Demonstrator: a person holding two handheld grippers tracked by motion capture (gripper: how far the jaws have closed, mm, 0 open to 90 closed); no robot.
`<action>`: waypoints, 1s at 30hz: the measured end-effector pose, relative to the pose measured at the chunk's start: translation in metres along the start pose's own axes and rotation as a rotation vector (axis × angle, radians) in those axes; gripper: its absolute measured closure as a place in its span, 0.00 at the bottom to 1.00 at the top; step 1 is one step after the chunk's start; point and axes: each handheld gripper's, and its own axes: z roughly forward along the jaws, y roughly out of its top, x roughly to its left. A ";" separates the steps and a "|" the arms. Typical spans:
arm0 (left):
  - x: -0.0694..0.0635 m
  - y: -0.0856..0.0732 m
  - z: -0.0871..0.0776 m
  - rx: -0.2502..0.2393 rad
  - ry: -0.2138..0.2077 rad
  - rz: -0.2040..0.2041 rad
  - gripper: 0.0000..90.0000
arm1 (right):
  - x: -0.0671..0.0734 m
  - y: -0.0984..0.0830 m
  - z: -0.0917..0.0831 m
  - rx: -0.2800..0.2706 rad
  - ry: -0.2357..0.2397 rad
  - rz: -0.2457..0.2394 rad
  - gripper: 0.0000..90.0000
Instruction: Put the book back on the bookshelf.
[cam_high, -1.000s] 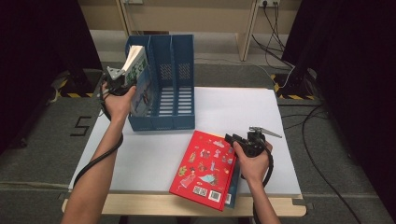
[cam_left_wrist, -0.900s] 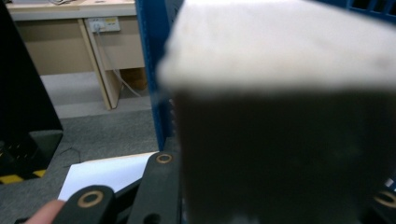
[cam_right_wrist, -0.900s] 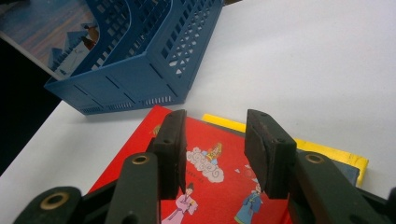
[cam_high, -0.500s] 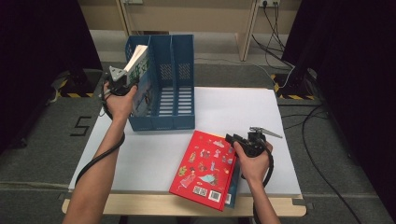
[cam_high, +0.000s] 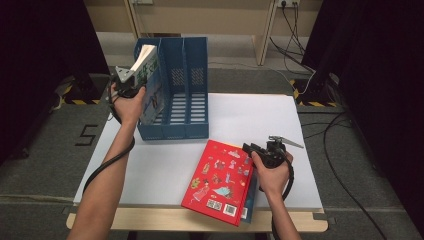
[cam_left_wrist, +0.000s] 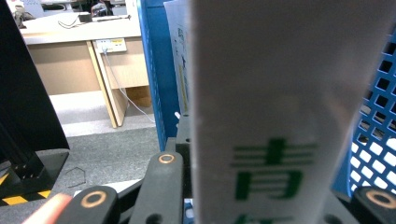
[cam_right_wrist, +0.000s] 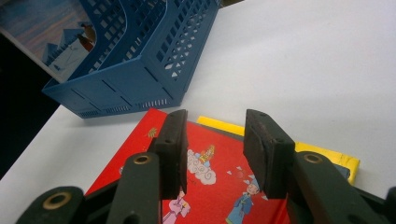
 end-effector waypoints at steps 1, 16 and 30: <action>0.000 0.001 0.001 -0.002 0.002 0.002 0.82 | 0.000 0.000 0.000 -0.002 -0.003 0.002 0.67; -0.003 0.008 0.021 -0.036 0.051 0.013 0.82 | -0.005 0.001 -0.001 -0.007 -0.009 0.007 0.68; -0.002 -0.002 0.017 0.039 0.010 0.044 0.81 | -0.007 0.001 -0.003 -0.012 -0.014 0.012 0.68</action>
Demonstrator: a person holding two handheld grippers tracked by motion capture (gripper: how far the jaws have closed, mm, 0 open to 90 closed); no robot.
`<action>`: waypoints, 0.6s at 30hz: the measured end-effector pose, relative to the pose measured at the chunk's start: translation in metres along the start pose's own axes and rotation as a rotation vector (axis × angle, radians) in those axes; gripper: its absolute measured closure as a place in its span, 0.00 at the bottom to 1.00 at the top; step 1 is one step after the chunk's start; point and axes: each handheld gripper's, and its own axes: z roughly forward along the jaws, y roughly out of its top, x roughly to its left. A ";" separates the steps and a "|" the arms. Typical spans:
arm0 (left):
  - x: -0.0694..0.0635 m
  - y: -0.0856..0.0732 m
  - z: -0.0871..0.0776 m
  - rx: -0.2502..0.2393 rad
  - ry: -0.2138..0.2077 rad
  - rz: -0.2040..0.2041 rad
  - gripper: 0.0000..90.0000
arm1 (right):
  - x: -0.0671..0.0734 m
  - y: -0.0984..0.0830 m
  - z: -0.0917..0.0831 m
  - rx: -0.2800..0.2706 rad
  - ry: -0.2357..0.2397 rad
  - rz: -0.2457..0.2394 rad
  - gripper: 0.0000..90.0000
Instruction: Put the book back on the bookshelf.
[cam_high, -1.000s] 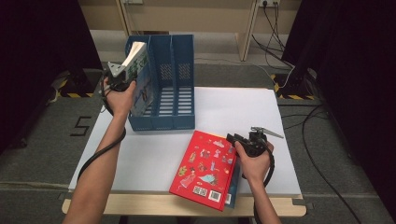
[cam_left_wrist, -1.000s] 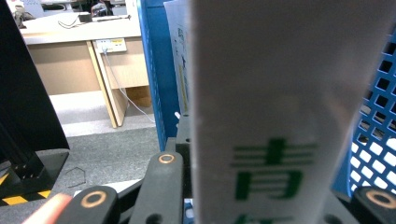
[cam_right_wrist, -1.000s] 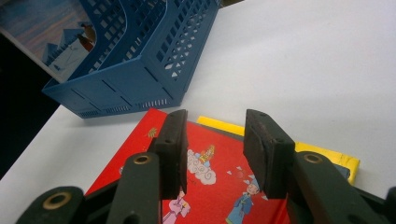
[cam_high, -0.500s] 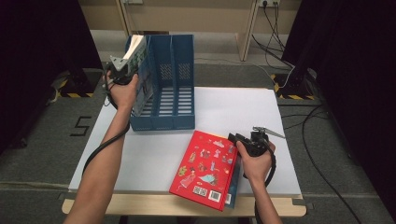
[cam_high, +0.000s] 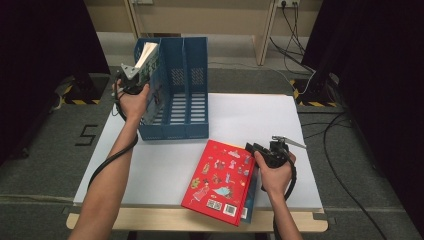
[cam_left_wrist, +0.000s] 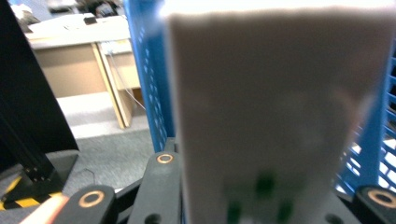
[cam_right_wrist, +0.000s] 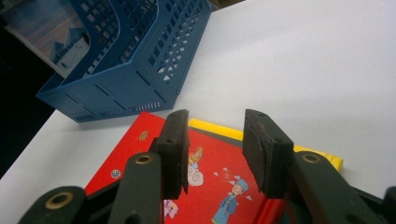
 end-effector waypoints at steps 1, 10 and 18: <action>-0.001 0.000 -0.002 0.011 -0.004 0.011 0.81 | 0.000 0.000 0.000 -0.003 0.000 -0.001 0.68; 0.001 0.004 -0.007 0.057 -0.014 0.020 0.79 | -0.002 0.000 -0.004 -0.008 0.000 0.014 0.68; 0.013 0.003 -0.009 0.106 -0.022 -0.044 0.74 | -0.002 0.000 -0.004 -0.005 0.001 0.014 0.68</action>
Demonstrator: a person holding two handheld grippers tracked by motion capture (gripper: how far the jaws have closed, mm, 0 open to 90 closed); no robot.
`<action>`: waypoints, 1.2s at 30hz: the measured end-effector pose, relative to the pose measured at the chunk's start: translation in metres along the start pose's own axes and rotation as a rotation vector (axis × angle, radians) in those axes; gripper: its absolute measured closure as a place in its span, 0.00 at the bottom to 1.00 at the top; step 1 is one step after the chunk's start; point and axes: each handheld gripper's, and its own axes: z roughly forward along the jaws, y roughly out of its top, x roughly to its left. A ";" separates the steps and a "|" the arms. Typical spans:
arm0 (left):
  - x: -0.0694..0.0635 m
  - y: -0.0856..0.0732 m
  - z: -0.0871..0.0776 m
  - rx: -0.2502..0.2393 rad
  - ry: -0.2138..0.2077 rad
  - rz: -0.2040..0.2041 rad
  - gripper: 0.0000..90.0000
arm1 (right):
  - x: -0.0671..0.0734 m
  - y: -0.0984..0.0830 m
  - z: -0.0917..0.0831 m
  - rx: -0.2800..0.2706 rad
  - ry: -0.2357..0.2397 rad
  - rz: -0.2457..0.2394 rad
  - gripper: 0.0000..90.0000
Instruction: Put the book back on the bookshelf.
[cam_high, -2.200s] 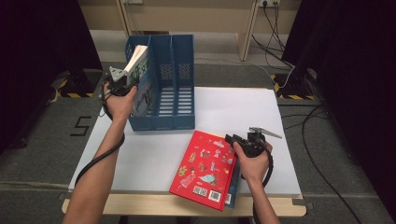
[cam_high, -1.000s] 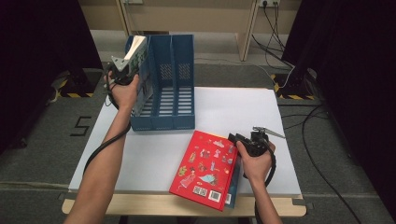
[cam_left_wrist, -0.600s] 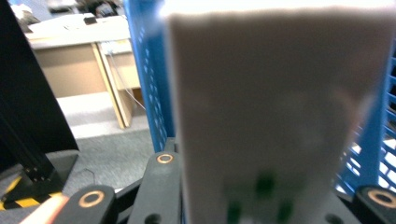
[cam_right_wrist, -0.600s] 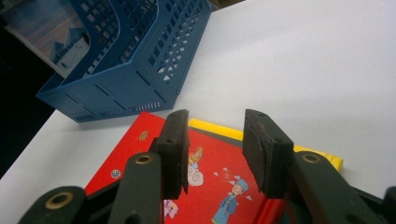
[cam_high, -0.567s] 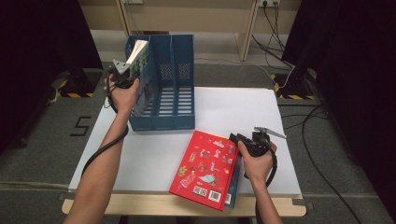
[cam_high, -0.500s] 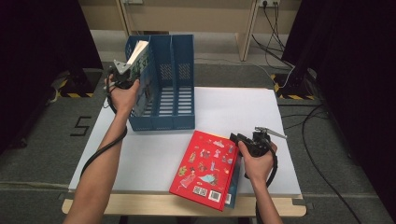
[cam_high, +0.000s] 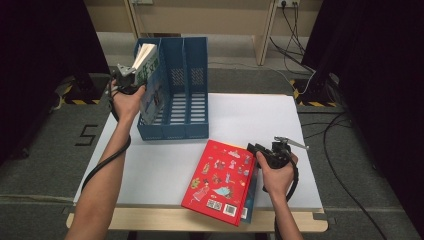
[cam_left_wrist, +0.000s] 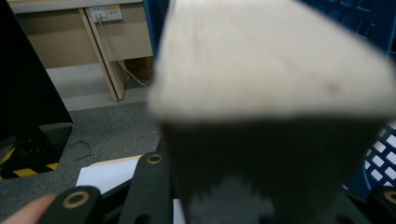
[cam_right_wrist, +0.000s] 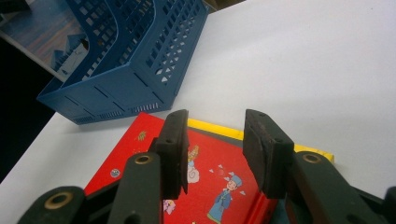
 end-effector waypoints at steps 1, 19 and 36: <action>0.001 -0.001 -0.001 0.002 -0.002 -0.004 0.74 | 0.000 0.000 0.000 0.000 0.000 0.000 0.68; 0.001 0.000 0.004 0.049 -0.036 -0.025 0.77 | -0.001 0.000 0.001 0.008 0.001 -0.002 0.67; 0.002 -0.002 0.004 0.022 -0.047 -0.034 0.82 | -0.002 0.000 0.001 0.009 0.001 0.001 0.67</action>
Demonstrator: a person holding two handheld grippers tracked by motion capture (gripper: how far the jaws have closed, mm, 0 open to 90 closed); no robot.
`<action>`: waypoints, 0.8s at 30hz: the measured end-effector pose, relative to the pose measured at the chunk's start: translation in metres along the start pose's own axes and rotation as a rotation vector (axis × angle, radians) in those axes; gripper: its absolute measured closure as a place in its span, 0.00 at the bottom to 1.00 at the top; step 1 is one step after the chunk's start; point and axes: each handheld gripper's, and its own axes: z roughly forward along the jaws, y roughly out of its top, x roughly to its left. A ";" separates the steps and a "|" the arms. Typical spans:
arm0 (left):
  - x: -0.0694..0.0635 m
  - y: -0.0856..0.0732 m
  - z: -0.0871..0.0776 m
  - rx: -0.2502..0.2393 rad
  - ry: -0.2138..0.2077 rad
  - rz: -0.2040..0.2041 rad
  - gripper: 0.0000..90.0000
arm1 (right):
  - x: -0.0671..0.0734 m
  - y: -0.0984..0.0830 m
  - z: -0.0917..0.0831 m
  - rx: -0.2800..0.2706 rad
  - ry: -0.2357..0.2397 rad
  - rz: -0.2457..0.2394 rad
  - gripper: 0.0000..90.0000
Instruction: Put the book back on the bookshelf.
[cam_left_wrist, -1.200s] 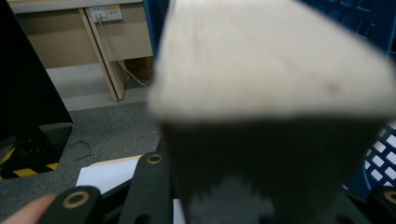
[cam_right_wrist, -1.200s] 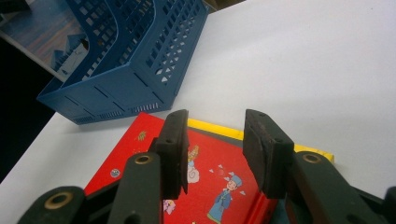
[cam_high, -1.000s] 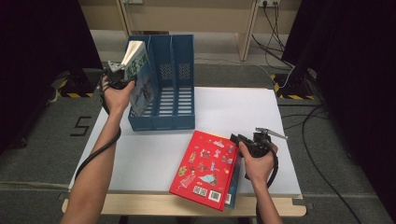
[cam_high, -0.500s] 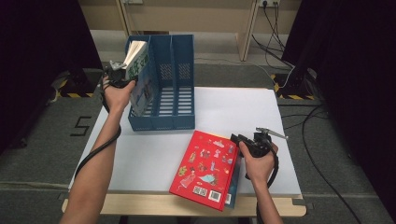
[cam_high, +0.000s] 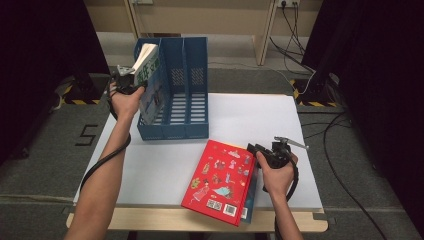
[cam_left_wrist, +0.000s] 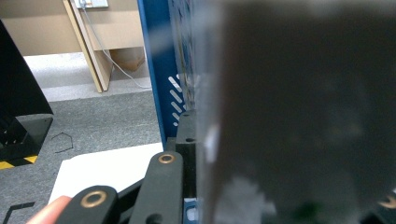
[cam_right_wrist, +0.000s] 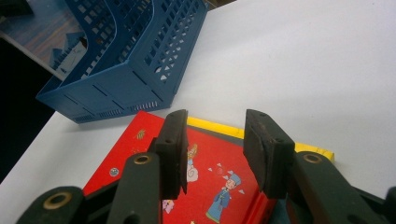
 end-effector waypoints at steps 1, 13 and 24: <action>0.000 0.000 0.000 -0.008 0.002 0.002 0.82 | 0.000 0.000 0.000 -0.001 0.001 0.002 0.67; -0.006 0.012 0.000 -0.073 0.029 0.023 0.82 | 0.000 0.001 0.001 0.004 -0.002 0.001 0.68; 0.002 -0.005 0.014 -0.114 0.087 -0.020 0.82 | -0.003 0.001 0.000 0.000 -0.005 0.000 0.68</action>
